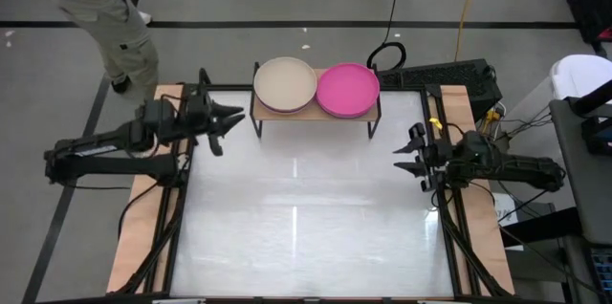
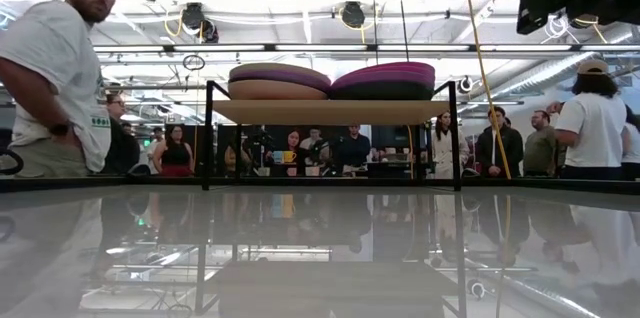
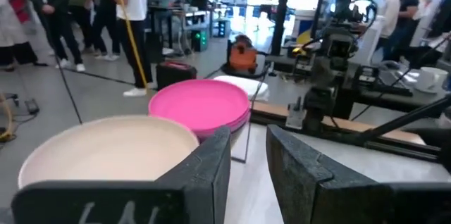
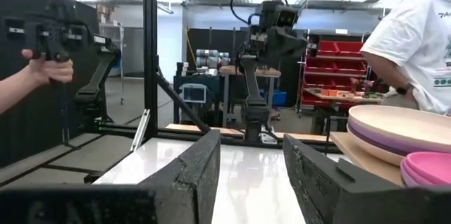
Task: Place and stack plates onto a shelf
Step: Return to Home Position
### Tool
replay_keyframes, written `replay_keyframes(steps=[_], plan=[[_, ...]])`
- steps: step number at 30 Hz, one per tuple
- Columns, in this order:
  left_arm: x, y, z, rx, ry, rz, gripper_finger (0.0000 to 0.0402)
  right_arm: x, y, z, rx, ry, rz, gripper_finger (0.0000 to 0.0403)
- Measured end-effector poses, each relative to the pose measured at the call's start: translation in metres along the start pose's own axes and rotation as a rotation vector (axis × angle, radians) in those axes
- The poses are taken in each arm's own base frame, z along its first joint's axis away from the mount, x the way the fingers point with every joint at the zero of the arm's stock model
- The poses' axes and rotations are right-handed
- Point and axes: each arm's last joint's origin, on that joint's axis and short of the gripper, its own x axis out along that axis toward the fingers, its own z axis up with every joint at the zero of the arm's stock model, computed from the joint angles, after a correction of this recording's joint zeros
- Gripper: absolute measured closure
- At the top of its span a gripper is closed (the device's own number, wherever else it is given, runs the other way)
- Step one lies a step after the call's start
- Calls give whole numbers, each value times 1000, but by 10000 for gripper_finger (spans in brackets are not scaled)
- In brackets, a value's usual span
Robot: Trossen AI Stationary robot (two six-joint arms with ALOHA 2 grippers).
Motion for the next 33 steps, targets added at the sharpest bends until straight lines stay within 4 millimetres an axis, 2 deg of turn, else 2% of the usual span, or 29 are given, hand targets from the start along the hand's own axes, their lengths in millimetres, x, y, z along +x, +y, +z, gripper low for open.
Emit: replay_keyframes(steps=[9,12,18,22,26,29,33], plan=[[0,-2,-72,-20,-133,-35,305,-9,2,4,-46,-43,-1,266],[0,-1,-88,-29,-172,-37,305,-11,3,2,-36,-24,-1,266],[-4,2,-124,-47,-195,-41,305,-10,1,-9,-9,70,-57,266],[-10,4,-144,-60,-234,-43,305,-8,0,-24,26,99,-71,266],[-10,3,-149,-64,-197,-58,305,-6,-1,-42,49,95,-82,266],[-9,2,-151,-48,-166,-74,305,-6,-2,-37,46,27,-85,266],[-9,2,-153,-3,-148,-73,305,-6,-2,-40,65,61,-109,274]])
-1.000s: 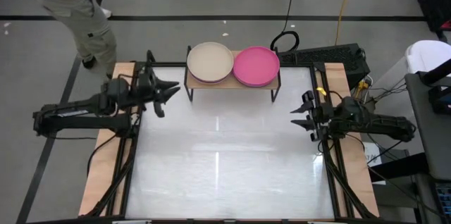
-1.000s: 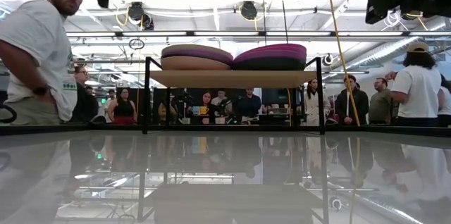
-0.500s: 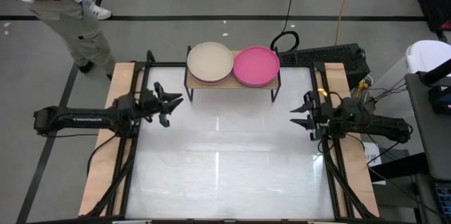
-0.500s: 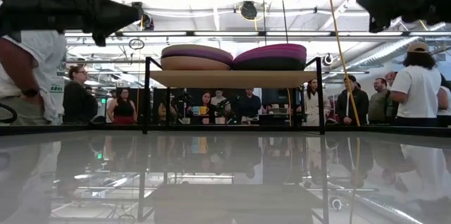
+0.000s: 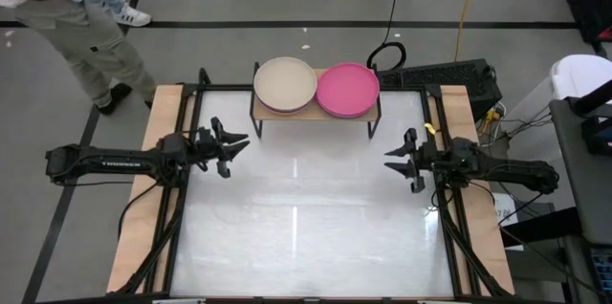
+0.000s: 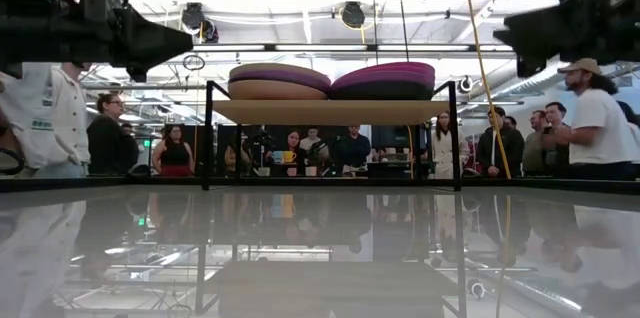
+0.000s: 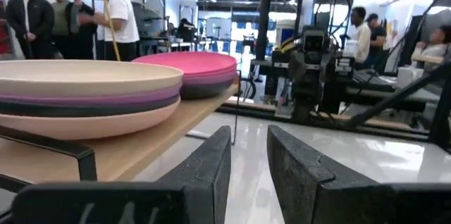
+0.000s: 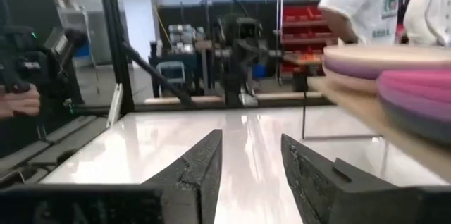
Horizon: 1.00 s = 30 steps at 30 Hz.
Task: Place and stack plates onto a shelf
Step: Return to Home Position
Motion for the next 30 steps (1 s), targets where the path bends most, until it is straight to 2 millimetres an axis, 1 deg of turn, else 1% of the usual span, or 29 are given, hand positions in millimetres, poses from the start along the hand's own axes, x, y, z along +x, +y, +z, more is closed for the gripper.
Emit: replay_keyframes(steps=[4,8,13,16,20,21,25,30], plan=[[0,0,-4,29,44,0,305,0,0,3,-22,-36,-4,297],[0,0,-7,37,76,-15,305,0,-2,0,-27,-6,-52,327],[0,-2,-7,34,77,-70,310,0,-1,0,-27,1,-47,393],[0,-2,-8,34,81,-73,333,0,-2,-1,-14,4,-52,395],[-1,-2,-9,23,94,-86,387,0,-2,-1,26,0,-76,401],[-1,-3,-9,17,94,-100,393,0,-2,-1,29,0,-76,402],[-1,-4,-9,-4,97,-134,396,0,-2,-1,26,-1,-75,397],[-1,-4,-10,-12,107,-133,396,0,-2,0,85,-3,-75,395]])
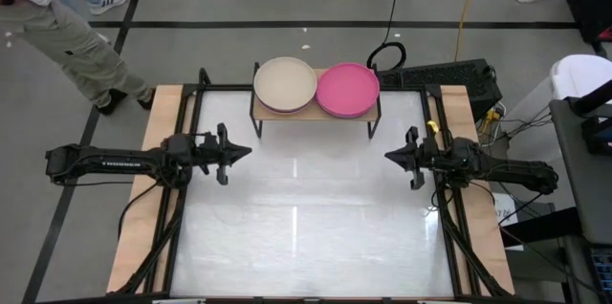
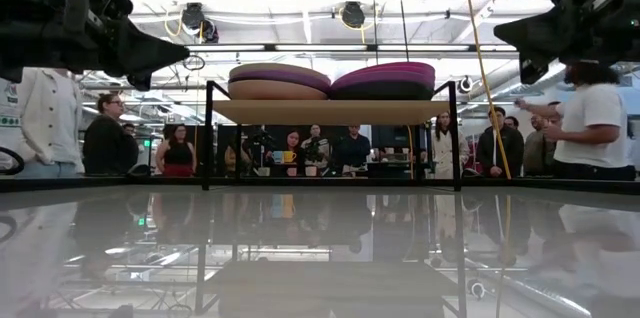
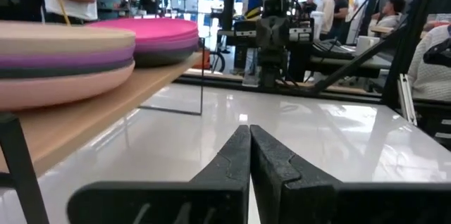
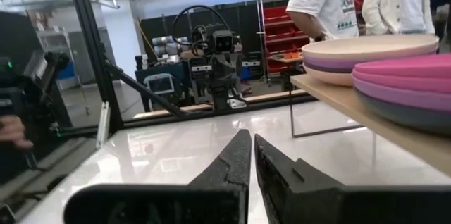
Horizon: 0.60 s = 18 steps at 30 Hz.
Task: Place and stack plates onto a shelf
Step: Return to Home Position
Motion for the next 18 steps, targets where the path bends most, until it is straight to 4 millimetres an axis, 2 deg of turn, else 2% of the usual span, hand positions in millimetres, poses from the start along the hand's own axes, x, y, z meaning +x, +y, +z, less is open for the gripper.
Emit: replay_keyframes(steps=[18], plan=[[0,0,-2,-2,19,1,397,0,0,0,22,0,0,394]])
